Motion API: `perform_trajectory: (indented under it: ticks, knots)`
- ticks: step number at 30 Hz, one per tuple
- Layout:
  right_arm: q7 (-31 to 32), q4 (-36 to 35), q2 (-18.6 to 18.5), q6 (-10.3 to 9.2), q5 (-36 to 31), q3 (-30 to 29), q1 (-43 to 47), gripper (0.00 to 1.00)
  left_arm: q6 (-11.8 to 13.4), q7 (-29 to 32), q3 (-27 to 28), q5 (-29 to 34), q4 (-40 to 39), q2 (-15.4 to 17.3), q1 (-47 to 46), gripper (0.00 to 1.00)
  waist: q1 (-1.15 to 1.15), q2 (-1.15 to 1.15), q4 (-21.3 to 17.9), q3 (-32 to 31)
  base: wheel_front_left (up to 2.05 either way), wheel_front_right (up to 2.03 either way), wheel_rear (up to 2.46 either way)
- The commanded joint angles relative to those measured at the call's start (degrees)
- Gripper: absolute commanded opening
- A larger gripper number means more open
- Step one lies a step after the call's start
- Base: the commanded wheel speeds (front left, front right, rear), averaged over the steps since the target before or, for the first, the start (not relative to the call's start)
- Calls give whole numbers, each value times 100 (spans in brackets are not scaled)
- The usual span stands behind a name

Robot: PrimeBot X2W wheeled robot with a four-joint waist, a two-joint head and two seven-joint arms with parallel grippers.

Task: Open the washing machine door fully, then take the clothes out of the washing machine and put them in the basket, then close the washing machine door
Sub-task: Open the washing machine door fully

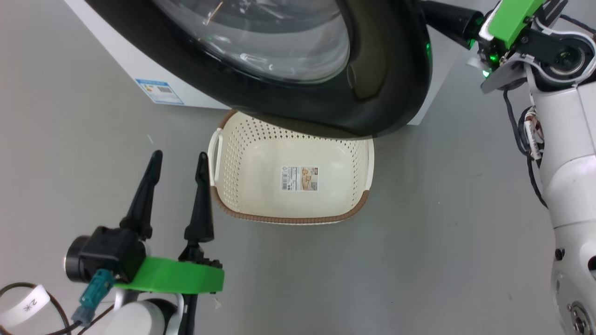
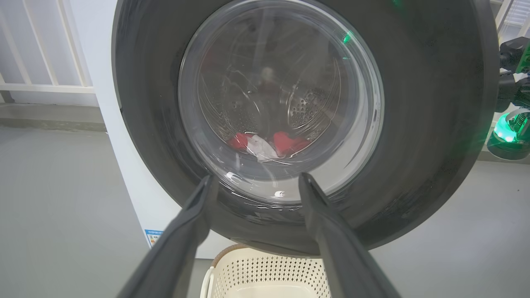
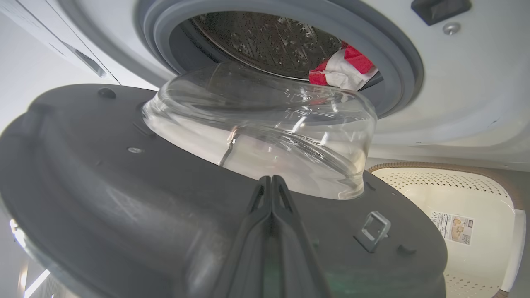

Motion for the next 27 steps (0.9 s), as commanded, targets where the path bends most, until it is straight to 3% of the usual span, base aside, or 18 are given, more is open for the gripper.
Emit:
perform_trajectory:
  ticks: [1, 14, 27]
  knots:
    - [50, -244, 175, 44, 47, 85, 70, 0, 67, 7, 243, -38, -179, 199, 86, 100, 0, 0, -20, -105, 0, 0, 0]
    - [275, -634, 175, 44, 286, 401, 848, 0, 213, 120, 312, -94, -369, 334, 455, 100, 0, 0, 31, -642, 0, 0, 0]
    - [237, -1177, 175, 44, 962, 1055, 1572, 0, 411, 311, 374, -123, -739, 463, 808, 100, 0, 0, 220, -883, 0, 0, 0]
